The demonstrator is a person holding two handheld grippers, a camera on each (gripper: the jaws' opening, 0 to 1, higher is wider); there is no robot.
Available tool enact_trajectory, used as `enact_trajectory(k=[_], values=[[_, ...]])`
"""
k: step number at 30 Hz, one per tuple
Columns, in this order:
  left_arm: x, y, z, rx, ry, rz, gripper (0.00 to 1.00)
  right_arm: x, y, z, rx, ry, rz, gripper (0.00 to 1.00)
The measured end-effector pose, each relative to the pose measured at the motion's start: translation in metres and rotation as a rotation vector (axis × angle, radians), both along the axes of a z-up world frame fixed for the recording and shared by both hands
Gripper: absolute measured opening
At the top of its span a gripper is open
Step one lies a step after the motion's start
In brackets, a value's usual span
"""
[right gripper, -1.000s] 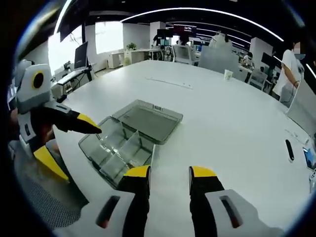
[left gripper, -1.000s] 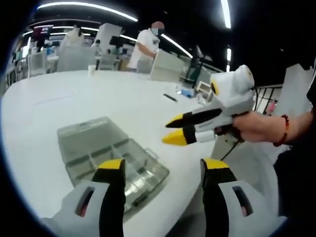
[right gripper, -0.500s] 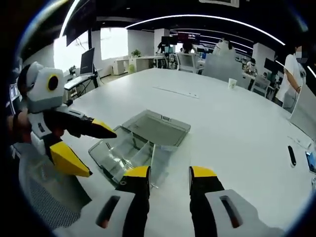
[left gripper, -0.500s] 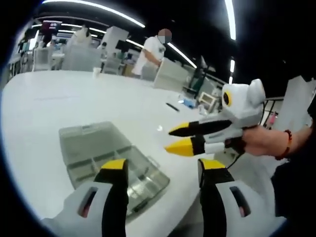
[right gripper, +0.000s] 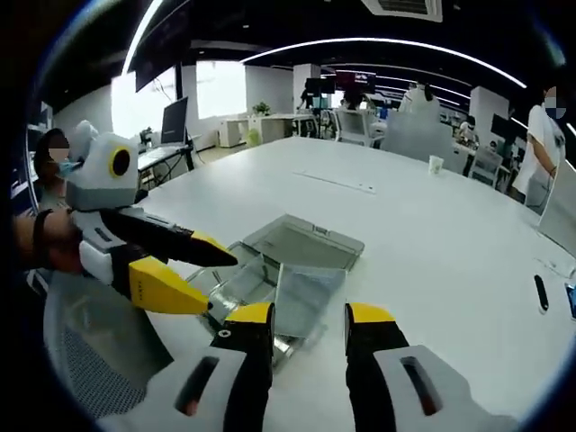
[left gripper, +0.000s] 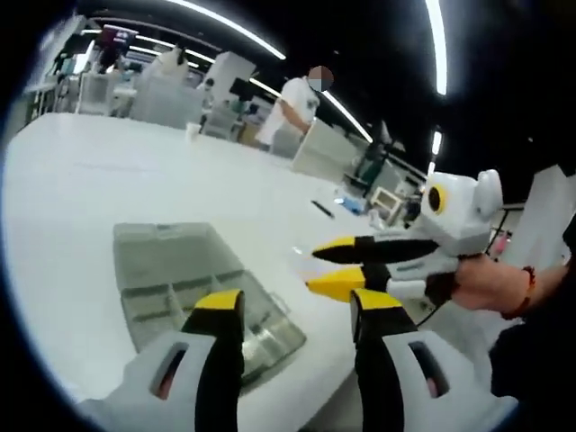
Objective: Insert the divider into the dual guide fixture by aligning both edges with the guide slots and pushing it downward to the bottom, including one-sided entry, uneven engagement, binding, and posture correction.
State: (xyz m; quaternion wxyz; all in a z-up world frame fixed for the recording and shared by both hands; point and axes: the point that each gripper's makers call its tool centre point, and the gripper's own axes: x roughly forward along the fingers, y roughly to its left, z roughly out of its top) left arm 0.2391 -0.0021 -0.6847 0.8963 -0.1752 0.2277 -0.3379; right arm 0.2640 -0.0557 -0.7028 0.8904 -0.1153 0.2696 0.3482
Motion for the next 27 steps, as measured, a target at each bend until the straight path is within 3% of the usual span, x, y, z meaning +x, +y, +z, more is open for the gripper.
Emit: enact_trajectory(k=[9,16,27], values=[[0.003,-0.004,0.007,-0.061,0.006,0.026,0.3,-0.008,0.006,0.008,0.021,-0.018,0.024,0.26],[0.002,-0.003,0.008,-0.104,0.032,0.051,0.28,-0.013,0.014,0.014,0.063,-0.02,0.038,0.26],[0.004,-0.003,0.014,-0.181,0.061,0.067,0.12,-0.019,0.02,0.019,0.073,-0.038,0.066,0.26]])
